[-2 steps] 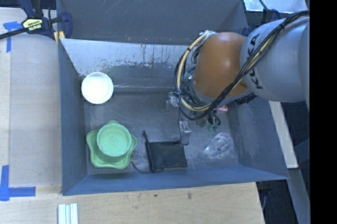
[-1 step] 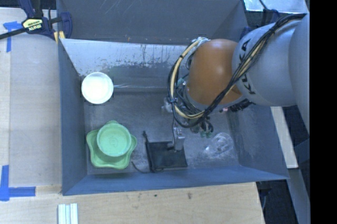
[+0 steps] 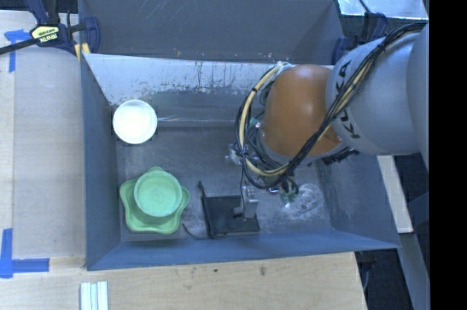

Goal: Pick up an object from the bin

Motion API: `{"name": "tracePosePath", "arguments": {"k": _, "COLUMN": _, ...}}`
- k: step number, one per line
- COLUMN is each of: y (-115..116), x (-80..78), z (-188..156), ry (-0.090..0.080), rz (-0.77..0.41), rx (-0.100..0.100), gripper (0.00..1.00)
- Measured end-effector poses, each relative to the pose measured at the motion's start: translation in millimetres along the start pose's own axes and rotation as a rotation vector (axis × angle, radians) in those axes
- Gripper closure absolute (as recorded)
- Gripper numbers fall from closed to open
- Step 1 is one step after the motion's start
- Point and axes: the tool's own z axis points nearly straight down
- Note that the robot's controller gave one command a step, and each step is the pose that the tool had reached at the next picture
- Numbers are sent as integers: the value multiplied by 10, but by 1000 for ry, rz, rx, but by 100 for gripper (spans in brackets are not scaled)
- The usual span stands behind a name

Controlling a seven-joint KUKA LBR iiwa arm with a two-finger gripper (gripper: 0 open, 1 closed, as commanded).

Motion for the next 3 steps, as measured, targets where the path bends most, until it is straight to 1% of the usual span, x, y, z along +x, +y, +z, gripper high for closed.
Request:
{"name": "tracePosePath", "arguments": {"k": 1, "y": 183, "x": 50, "z": 352, "ry": -1, "rz": 13, "rx": 0, "gripper": 0}}
{"name": "tracePosePath", "arguments": {"k": 2, "y": 129, "x": 100, "z": 334, "ry": -1, "rz": 8, "rx": 0, "gripper": 100}}
{"name": "tracePosePath", "arguments": {"k": 3, "y": 129, "x": 100, "z": 334, "ry": -1, "rz": 8, "rx": 0, "gripper": 100}}
